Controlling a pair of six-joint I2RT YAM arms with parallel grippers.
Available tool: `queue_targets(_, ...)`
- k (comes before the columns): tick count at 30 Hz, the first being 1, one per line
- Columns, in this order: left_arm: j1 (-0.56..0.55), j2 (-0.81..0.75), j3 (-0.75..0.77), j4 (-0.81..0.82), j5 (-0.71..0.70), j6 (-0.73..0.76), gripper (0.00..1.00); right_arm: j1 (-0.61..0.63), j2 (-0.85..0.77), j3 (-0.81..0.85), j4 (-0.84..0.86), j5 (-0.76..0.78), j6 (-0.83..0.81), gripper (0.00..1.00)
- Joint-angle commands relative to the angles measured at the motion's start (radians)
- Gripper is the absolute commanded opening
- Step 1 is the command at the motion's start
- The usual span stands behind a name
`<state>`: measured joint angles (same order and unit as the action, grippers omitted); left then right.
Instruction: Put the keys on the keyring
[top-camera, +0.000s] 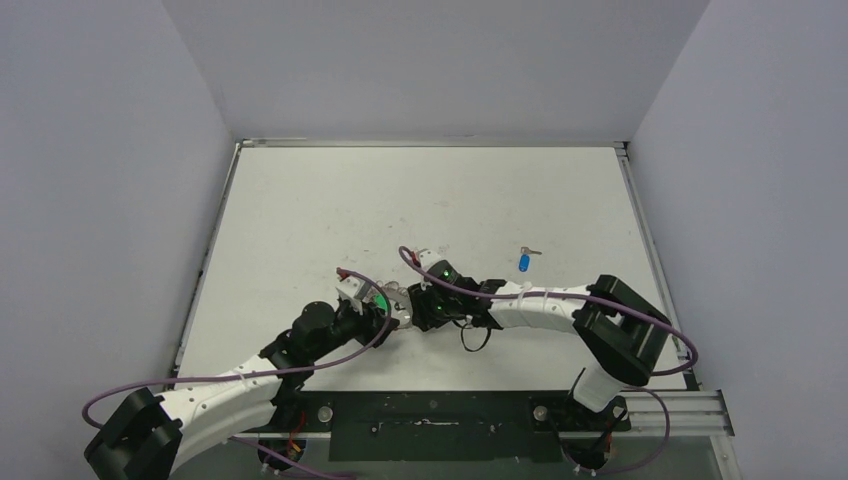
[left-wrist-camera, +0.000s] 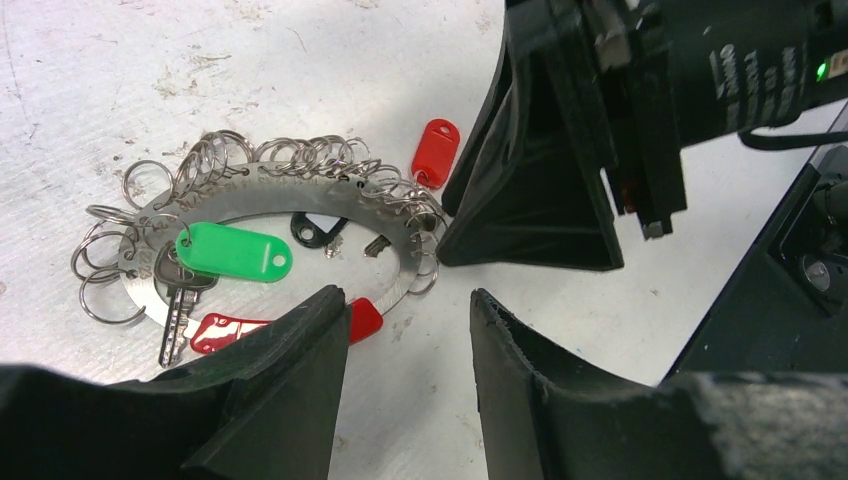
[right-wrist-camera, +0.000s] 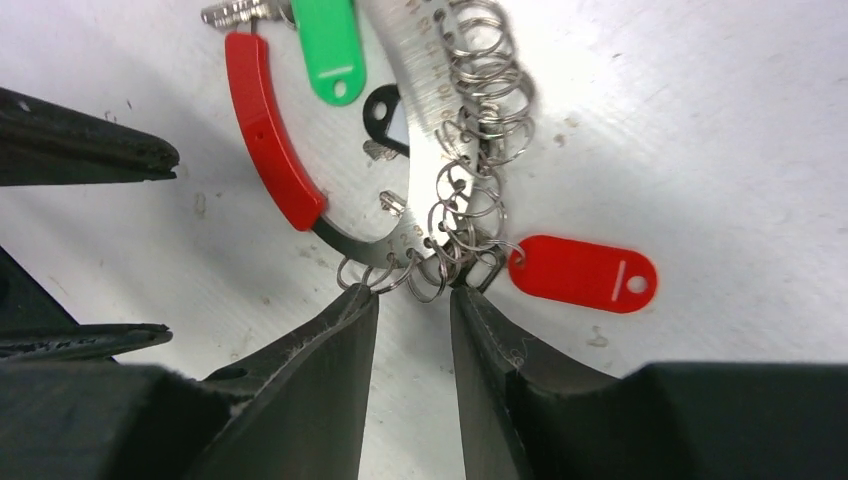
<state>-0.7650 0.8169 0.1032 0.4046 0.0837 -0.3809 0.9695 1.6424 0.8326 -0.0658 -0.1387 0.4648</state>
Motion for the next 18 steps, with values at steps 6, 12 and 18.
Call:
queue_targets(6, -0.005, -0.014, -0.009, 0.015, -0.007, 0.012, 0.46, -0.1, -0.181, -0.112, 0.202, -0.007, 0.091, 0.37)
queue_targets(12, -0.006, 0.0, -0.008, 0.028, -0.004, 0.011, 0.46, -0.133, -0.195, -0.134, 0.196, -0.051, 0.144, 0.38)
queue_targets(18, -0.005, 0.019, -0.002, 0.038, 0.001, 0.009, 0.46, -0.13, -0.126, -0.166, 0.263, -0.139, 0.196, 0.33)
